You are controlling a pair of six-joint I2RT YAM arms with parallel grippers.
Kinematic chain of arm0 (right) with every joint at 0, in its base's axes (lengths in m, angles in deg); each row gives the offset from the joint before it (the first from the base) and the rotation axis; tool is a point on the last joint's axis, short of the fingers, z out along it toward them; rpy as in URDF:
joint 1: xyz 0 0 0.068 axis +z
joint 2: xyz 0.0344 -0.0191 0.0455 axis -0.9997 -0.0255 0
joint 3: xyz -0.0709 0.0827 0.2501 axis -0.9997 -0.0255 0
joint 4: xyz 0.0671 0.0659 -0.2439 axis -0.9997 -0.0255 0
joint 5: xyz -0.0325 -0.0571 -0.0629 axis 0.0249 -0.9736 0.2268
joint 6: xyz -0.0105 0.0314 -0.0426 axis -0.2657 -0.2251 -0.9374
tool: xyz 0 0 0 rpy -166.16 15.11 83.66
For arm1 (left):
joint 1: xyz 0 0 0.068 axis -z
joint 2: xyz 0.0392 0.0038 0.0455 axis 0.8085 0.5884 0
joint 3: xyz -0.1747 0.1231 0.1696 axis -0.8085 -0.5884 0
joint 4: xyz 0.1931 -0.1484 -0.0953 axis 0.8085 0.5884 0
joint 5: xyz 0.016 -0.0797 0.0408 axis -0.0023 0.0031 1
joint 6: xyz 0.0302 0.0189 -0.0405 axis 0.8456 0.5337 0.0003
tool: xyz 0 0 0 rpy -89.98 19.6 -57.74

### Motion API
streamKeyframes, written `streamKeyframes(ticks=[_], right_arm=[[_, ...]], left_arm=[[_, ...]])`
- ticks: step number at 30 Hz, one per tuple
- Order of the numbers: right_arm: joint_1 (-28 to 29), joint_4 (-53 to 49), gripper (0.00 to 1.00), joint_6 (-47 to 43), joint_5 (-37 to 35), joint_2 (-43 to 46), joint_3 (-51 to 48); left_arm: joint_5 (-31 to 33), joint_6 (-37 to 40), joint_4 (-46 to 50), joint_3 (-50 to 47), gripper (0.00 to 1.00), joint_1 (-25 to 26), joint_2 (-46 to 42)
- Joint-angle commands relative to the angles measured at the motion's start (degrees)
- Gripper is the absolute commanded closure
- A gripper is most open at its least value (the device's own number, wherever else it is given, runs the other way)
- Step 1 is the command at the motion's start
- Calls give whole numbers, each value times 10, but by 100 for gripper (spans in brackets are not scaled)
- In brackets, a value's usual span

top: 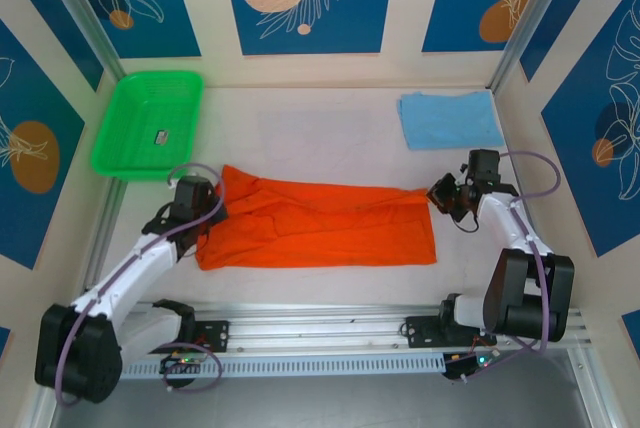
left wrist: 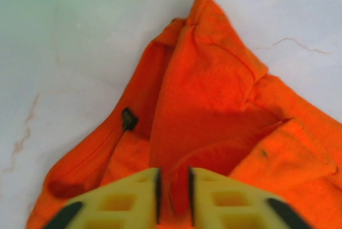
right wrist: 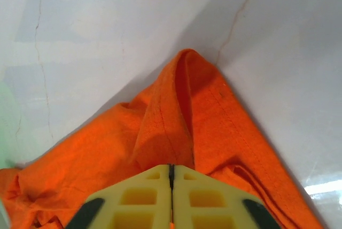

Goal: Fold and stack the t-shirts

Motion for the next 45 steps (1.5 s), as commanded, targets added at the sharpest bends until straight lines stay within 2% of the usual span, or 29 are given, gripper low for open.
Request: streamKeyframes(ticks=[1, 3, 5, 7, 9, 12, 14, 16, 17, 22, 27, 35, 39, 40, 43, 45], right_arm=[[-17, -27, 71, 7, 8, 8, -10], [-29, -27, 60, 17, 2, 18, -19], [-39, -22, 51, 28, -3, 35, -27], [-42, -21, 50, 34, -7, 48, -27], [-39, -10, 50, 38, 3, 56, -26], [-8, -4, 50, 24, 16, 35, 6], [36, -42, 53, -11, 2, -23, 65], [68, -92, 59, -36, -21, -88, 125], [79, -101, 60, -43, -29, -109, 140], [96, -116, 62, -53, -70, -196, 198], [100, -151, 66, -79, -56, -297, 267], [96, -145, 67, -78, -79, -329, 272], [90, -156, 70, -79, -79, -354, 284], [88, -158, 70, -78, -81, -357, 285], [81, -157, 71, -73, -87, -356, 281], [70, -152, 71, -66, -91, -353, 274]], left_arm=[[31, -53, 38, -30, 73, 3, -69], [40, -70, 59, -38, 60, 3, -114], [45, -72, 76, -36, 54, 3, -156], [47, -60, 87, -19, 42, 3, -166], [37, -35, 94, 14, 39, 3, -135], [19, -5, 124, 94, 36, 3, -29], [23, 9, 169, 169, 33, 3, 69], [23, 19, 195, 234, 23, 3, 156], [18, 27, 203, 270, 23, 2, 201], [29, 52, 235, 430, 16, -14, 384], [9, 97, 262, 553, 22, -36, 516], [-48, 136, 251, 591, 26, -74, 613], [-81, 135, 216, 576, 45, -74, 620], [-85, 135, 212, 574, 52, -74, 621], [-67, 129, 211, 566, 86, -76, 617], [-50, 120, 204, 552, 97, -79, 605]])
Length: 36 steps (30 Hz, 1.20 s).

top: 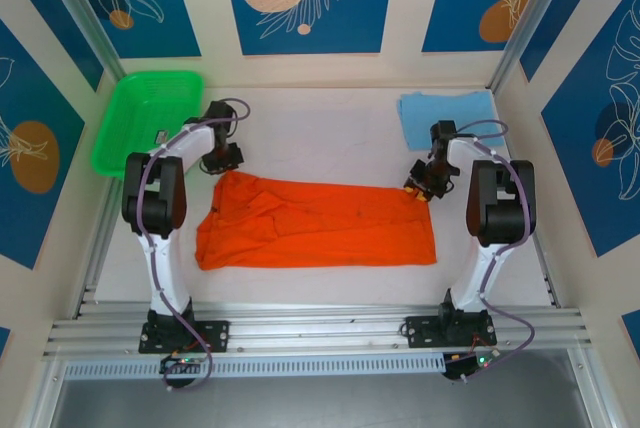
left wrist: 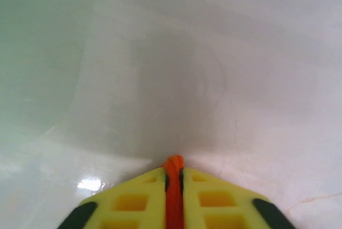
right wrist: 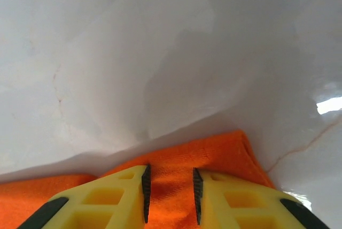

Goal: Fold and stack the t-shirts

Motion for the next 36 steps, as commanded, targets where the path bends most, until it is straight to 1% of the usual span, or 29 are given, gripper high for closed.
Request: streamKeyframes(ticks=[1, 6, 8, 10, 13, 14, 15, 16, 18, 19, 20, 22, 23, 25, 26, 27, 29, 31, 34, 35, 36], right_arm=[[-20, -11, 72, 9, -13, 0, -4], [-55, 13, 73, 31, -2, 13, -32], [-65, 20, 72, 36, 4, 22, -41], [-74, 31, 69, 43, 14, 31, -51], [-79, 43, 63, 46, 38, 49, -58], [-81, 48, 61, 46, 49, 58, -61], [-79, 51, 60, 47, 50, 69, -64], [-79, 53, 59, 49, 46, 83, -68], [-79, 66, 56, 55, 39, 119, -83], [-78, 70, 55, 59, 35, 142, -92], [-77, 76, 54, 63, 30, 165, -100], [-71, 96, 49, 64, 38, 208, -120], [-57, 119, 44, 60, 60, 232, -135], [0, 160, 38, 44, 110, 260, -146], [31, 165, 37, 43, 115, 260, -138], [77, 166, 37, 41, 121, 250, -122], [160, 162, 40, 41, 129, 209, -77], [240, 151, 43, 37, 114, 148, -16], [318, 109, 47, 21, 83, 42, 99], [332, 99, 50, 19, 87, 8, 125], [344, 87, 54, 18, 99, -34, 172]], left_arm=[[19, -15, -8, -22, 100, -11, -20], [79, -44, -8, -36, 100, -20, -44], [110, -61, 6, -30, 100, -25, -50], [114, -68, 1, -28, 100, -28, -57], [93, -63, 17, 8, 99, -28, -48], [92, -62, 29, 23, 89, -27, -45], [92, -61, 36, 33, 73, -28, -46], [91, -61, 41, 38, 61, -27, -52], [99, -69, 50, 39, 45, -25, -73], [112, -75, 57, 35, 32, -23, -87], [130, -82, 62, 28, 22, -19, -104], [141, -89, 68, 14, 23, -10, -133], [134, -88, 64, 3, 25, -2, -146], [110, -86, 53, -22, 29, 18, -166], [94, -84, 41, -36, 33, 29, -172], [73, -81, 27, -53, 37, 43, -178], [36, -72, 2, -72, 44, 65, -175], [26, -59, 2, -72, 52, 88, -157], [59, -50, 2, -79, 56, 110, -136], [61, -49, -1, -83, 56, 108, -130], [67, -48, -3, -86, 56, 106, -121]])
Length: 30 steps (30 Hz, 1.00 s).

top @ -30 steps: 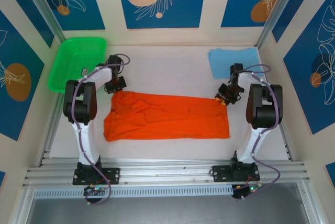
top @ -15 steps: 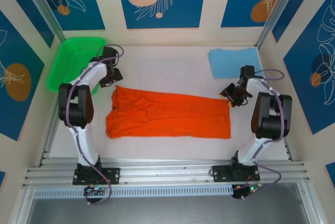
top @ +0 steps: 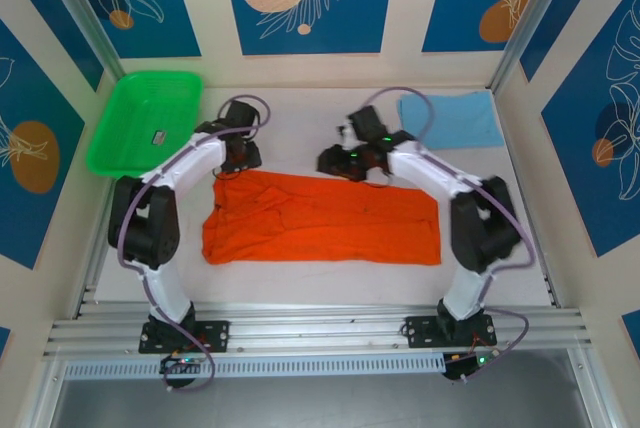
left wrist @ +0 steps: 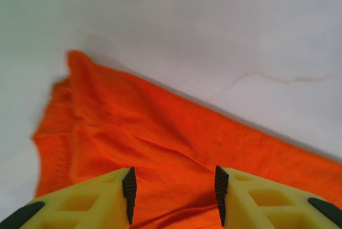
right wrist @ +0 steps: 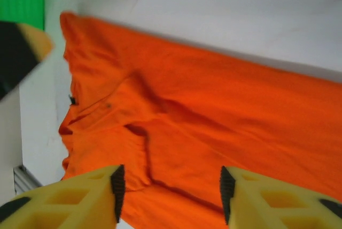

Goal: Fold and stack the t-shirts

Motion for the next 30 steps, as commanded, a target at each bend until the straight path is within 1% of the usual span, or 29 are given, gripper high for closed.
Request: streamKeyframes(ticks=[1, 3, 4, 6, 10, 12, 14, 17, 24, 30], right_arm=[[29, -64, 57, -14, 21, -109, 113], [42, -80, 61, -14, 26, -169, 181], [49, -90, 62, -17, 26, -194, 213], [58, -100, 64, -22, 21, -231, 258], [67, -132, 63, -34, 18, -294, 338], [72, -144, 62, -41, 19, -312, 361], [76, -145, 60, -43, 18, -319, 364], [82, -147, 59, -46, 34, -335, 376], [102, -155, 59, -64, 39, -343, 380], [104, -158, 61, -69, 46, -343, 382]], left_arm=[[15, 14, -1, -10, 58, -10, 29], [8, 18, 0, -6, 63, -17, 49], [-2, 19, 0, -4, 64, -21, 59], [-2, 21, 2, 0, 65, -24, 73], [-1, 23, -3, -1, 65, -27, 85], [1, 23, 0, -1, 65, -31, 89], [1, 21, -3, -7, 65, -34, 87], [-4, 17, -10, -14, 65, -38, 82], [-18, 17, -16, -13, 65, -41, 84], [-16, 17, -14, -12, 65, -45, 85]])
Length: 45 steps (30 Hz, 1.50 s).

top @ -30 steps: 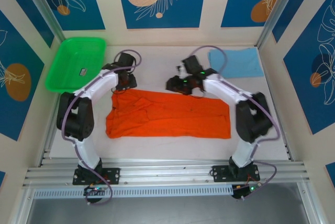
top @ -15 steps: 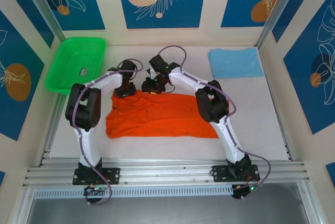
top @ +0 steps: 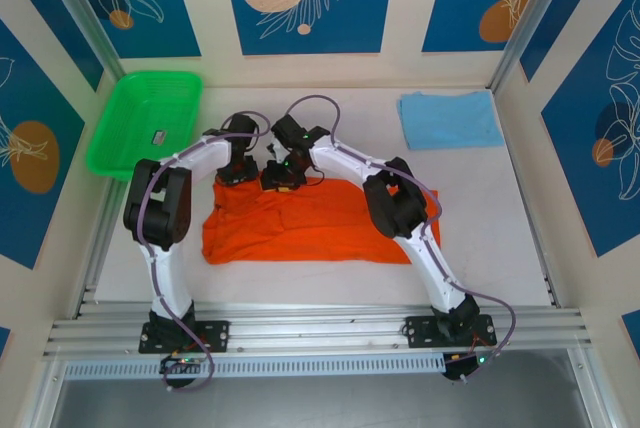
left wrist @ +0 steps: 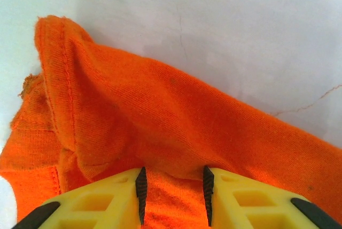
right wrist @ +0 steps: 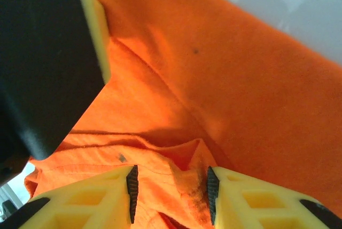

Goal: Fold and stack the t-shirts

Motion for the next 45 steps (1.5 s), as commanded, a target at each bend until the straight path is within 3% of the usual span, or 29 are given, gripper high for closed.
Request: streamKeyframes(ticks=[1, 7, 12, 25, 28, 31, 33, 40, 45], right_arm=[[1, -19, 62, -15, 21, -9, 15], [2, -22, 86, -27, 20, 0, 4], [8, -2, 92, -63, 9, 51, -55], [67, 75, 84, -137, -14, 171, -238], [75, 74, 77, -135, -9, 191, -263], [83, 80, 59, -122, -41, 212, -291], [82, 73, 56, -112, -63, 216, -298], [70, 126, 56, -78, -61, 287, -370], [8, 91, 63, 15, -95, 311, -368]], left_arm=[[-4, 2, 2, -6, 65, -10, 1], [1, 3, 4, -8, 66, -10, -2], [10, 3, 6, -8, 66, -10, 0], [16, 2, 4, -8, 66, -11, 7], [13, 2, 4, -8, 66, -11, 6], [13, 3, 6, -5, 66, -11, 4], [19, 0, 9, -4, 66, -13, 3], [10, -9, -2, -26, 68, -17, -40], [3, -13, -36, -77, 65, 2, -141]])
